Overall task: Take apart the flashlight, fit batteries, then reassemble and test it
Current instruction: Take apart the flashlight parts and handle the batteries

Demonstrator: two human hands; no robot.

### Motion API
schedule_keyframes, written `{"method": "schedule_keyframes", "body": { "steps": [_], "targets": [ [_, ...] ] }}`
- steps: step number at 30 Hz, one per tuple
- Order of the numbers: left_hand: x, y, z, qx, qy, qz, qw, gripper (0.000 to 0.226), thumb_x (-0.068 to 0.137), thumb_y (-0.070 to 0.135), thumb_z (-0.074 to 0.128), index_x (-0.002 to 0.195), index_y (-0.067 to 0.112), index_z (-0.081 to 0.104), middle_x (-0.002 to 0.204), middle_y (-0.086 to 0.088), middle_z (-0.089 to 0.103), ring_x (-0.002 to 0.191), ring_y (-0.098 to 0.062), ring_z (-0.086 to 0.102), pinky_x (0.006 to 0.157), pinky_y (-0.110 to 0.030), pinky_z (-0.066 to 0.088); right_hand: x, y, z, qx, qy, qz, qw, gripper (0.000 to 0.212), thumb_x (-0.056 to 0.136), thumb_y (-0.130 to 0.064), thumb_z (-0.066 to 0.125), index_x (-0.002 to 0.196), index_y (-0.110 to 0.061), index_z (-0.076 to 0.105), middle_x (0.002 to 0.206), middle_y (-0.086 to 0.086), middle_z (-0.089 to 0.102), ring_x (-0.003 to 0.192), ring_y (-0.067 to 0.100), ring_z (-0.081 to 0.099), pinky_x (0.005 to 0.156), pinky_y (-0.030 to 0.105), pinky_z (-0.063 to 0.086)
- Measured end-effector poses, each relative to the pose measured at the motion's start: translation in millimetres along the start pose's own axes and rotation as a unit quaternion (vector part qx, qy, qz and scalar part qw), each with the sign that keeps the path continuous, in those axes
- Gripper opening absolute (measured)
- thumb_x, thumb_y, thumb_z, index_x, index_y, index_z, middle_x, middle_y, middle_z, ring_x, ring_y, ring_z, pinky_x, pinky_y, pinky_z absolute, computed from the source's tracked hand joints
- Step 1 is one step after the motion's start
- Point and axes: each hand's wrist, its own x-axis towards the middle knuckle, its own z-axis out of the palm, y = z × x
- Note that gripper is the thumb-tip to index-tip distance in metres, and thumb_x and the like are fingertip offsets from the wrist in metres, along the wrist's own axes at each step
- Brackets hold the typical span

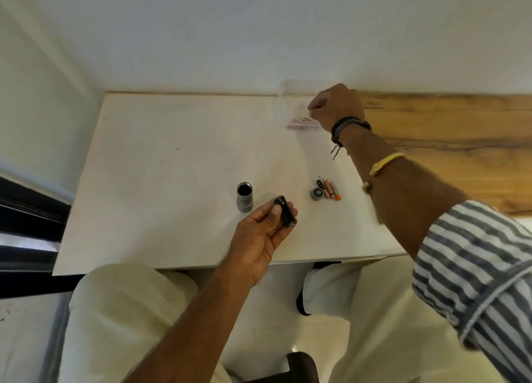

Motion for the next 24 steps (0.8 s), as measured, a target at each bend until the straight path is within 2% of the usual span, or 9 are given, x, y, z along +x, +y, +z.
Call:
{"method": "schedule_keyframes", "body": {
  "steps": [4, 9, 13, 18, 22, 24],
  "targets": [
    [3, 1, -2, -0.012, -0.006, -0.005, 1.0, 0.028, 0.092, 0.009, 0.06, 0.118, 0.003, 0.067, 0.115, -0.018, 0.072, 0.108, -0.028, 0.07, 0.082, -0.032, 0.06, 29, -5, 8, -0.144, -0.069, 0.0, 0.987, 0.024, 0.09, -0.016, 0.059, 0.106, -0.014, 0.076, 0.111, 0.011, 0.075, 0.102, 0.034, 0.069, 0.092, 0.043, 0.059],
    [4, 1, -4, -0.023, -0.018, -0.007, 1.0, 0.026, 0.087, 0.01, 0.063, 0.11, 0.004, 0.074, 0.114, -0.02, 0.071, 0.107, -0.029, 0.07, 0.083, -0.033, 0.06, 39, -17, 10, -0.225, -0.115, -0.025, 0.967, 0.032, 0.089, -0.016, 0.055, 0.116, -0.016, 0.072, 0.118, 0.012, 0.072, 0.104, 0.038, 0.068, 0.093, 0.047, 0.058],
    [2, 1, -4, -0.029, -0.018, -0.007, 0.999, 0.03, 0.086, 0.01, 0.063, 0.114, 0.003, 0.071, 0.115, -0.021, 0.071, 0.108, -0.031, 0.07, 0.082, -0.033, 0.06, 38, -23, 9, -0.246, -0.139, -0.047, 0.958, 0.032, 0.086, -0.014, 0.055, 0.111, -0.018, 0.074, 0.117, 0.011, 0.071, 0.1, 0.037, 0.068, 0.092, 0.046, 0.058],
    [0, 1, -2, -0.025, -0.017, -0.006, 1.0, 0.036, 0.086, 0.011, 0.063, 0.121, 0.002, 0.065, 0.116, -0.021, 0.071, 0.107, -0.03, 0.07, 0.081, -0.033, 0.06, 34, -22, 11, -0.251, -0.14, -0.063, 0.956, 0.027, 0.087, -0.021, 0.062, 0.111, -0.02, 0.075, 0.118, 0.009, 0.071, 0.103, 0.037, 0.067, 0.091, 0.047, 0.058],
    [0, 1, -2, -0.033, -0.019, -0.009, 0.999, 0.032, 0.085, 0.01, 0.064, 0.116, 0.002, 0.068, 0.115, -0.021, 0.071, 0.106, -0.03, 0.071, 0.081, -0.034, 0.06, 30, -18, 12, -0.222, -0.116, -0.072, 0.965, 0.014, 0.085, -0.026, 0.069, 0.095, -0.03, 0.077, 0.113, 0.003, 0.072, 0.099, 0.033, 0.068, 0.083, 0.04, 0.059],
    [0, 2, -2, -0.029, -0.019, -0.007, 0.999, 0.031, 0.087, 0.01, 0.063, 0.116, 0.002, 0.068, 0.115, -0.021, 0.071, 0.106, -0.03, 0.071, 0.082, -0.034, 0.06, 27, -17, 11, -0.183, -0.087, -0.065, 0.977, 0.014, 0.081, -0.024, 0.07, 0.091, -0.032, 0.076, 0.11, -0.001, 0.072, 0.097, 0.031, 0.068, 0.08, 0.036, 0.057]
  ]
}}
